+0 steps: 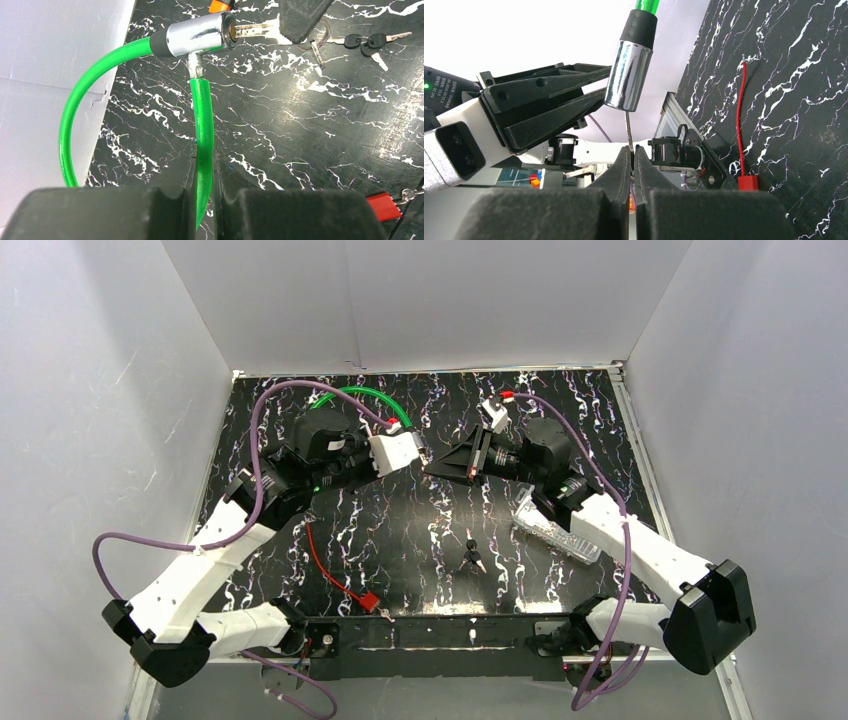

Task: Unlock with the key
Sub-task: Unlock the lock.

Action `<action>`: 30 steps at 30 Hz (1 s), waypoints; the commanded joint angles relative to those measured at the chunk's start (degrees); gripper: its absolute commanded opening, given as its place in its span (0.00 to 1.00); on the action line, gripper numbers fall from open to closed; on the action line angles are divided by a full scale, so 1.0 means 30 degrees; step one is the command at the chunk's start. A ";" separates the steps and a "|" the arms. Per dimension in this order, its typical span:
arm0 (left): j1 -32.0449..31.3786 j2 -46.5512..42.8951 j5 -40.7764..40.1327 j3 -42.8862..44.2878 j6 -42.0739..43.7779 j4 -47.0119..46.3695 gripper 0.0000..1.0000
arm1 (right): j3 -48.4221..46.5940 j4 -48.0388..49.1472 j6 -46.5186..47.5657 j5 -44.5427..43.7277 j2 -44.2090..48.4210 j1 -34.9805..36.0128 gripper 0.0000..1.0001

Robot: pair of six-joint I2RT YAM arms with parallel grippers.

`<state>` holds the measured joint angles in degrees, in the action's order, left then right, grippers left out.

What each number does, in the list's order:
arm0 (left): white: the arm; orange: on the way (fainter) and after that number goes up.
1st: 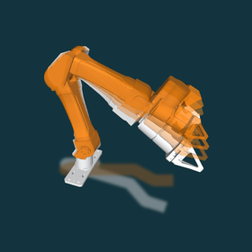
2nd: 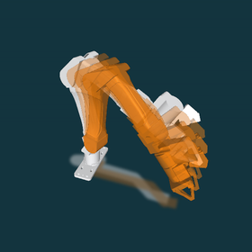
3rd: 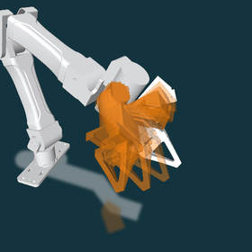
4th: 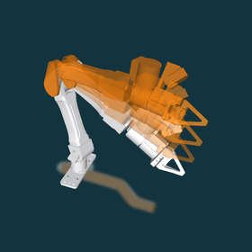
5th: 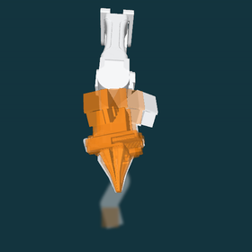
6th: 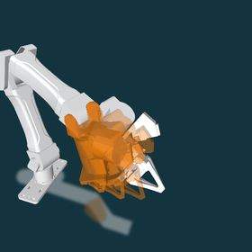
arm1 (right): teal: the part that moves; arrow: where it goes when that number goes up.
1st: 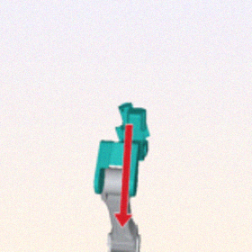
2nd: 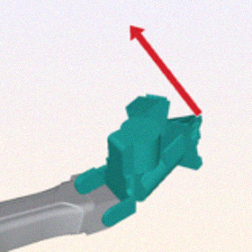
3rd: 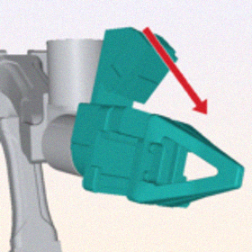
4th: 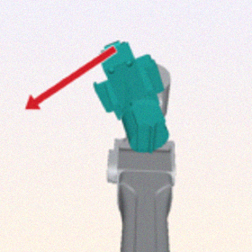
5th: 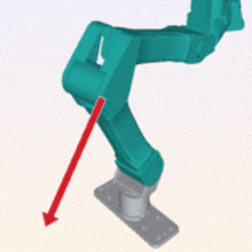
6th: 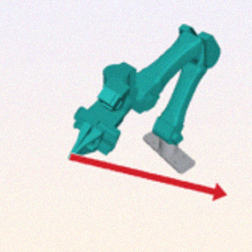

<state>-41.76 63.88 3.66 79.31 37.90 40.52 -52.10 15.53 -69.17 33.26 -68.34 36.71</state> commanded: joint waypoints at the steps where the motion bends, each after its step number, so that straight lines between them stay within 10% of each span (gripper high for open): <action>1: -0.0100 -0.0802 0.0256 0.0343 0.0400 -0.0911 0.00 | 0.0431 0.1546 -0.0566 0.0183 -0.0127 -0.0108 0.01; 30: -0.1731 -0.3436 0.1645 -0.2571 0.3254 -0.2928 0.00 | 0.1361 0.4113 -0.2901 -0.0028 -0.0654 -0.0137 0.01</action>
<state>-45.11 56.01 3.85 71.93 44.87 36.38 -48.80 21.74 -76.29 35.32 -69.70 36.69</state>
